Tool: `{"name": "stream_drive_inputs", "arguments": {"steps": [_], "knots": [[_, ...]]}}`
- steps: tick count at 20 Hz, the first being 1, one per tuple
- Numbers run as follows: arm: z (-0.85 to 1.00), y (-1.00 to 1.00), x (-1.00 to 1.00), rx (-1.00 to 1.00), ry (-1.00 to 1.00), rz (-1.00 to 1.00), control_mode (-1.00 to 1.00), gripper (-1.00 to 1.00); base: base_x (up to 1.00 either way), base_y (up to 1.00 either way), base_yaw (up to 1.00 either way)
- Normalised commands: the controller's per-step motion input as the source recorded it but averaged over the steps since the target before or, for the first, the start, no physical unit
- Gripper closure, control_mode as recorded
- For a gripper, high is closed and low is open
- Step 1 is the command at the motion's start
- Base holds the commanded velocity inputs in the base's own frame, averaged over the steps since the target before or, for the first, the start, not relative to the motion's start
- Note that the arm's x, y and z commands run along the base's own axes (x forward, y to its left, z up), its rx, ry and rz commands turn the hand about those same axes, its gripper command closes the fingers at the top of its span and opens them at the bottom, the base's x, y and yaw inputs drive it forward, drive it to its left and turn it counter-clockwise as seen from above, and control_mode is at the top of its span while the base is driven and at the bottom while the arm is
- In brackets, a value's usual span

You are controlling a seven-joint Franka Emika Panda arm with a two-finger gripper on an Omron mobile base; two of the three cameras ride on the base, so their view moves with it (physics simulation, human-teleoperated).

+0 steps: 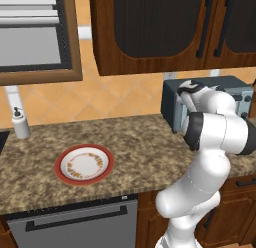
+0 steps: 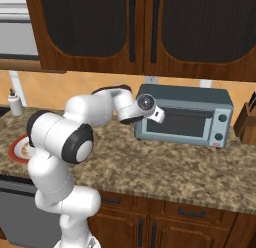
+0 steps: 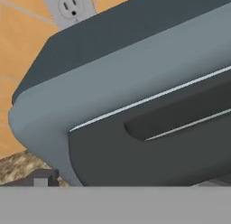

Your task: Pick up the kebab skewer and baguette bread, and place them inside the toaster oven. Close the toaster oven door and start by setting the timer.

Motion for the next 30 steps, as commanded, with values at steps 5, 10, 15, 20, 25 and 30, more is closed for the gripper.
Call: {"name": "stream_drive_inputs", "arguments": {"steps": [5,10,15,20,25,30], "knots": [[-0.01,-0.02,0.02,0.00,-0.09,0.04,-1.00,-1.00,0.00,0.00,0.00],[0.20,-0.01,-0.22,0.00,-0.01,0.03,-1.00,-1.00,0.00,0.00,0.00],[0.35,0.00,-0.29,0.00,0.00,0.02,-1.00,-1.00,0.00,0.00,0.00],[0.26,0.00,-0.41,-0.01,0.00,0.03,-1.00,-1.00,0.00,0.00,0.00],[0.32,0.00,-0.51,-0.01,0.06,0.00,-1.00,-1.00,0.00,0.00,0.00],[0.47,-0.04,-0.24,0.00,0.12,0.00,-1.00,-1.00,0.00,0.00,0.00]]}}
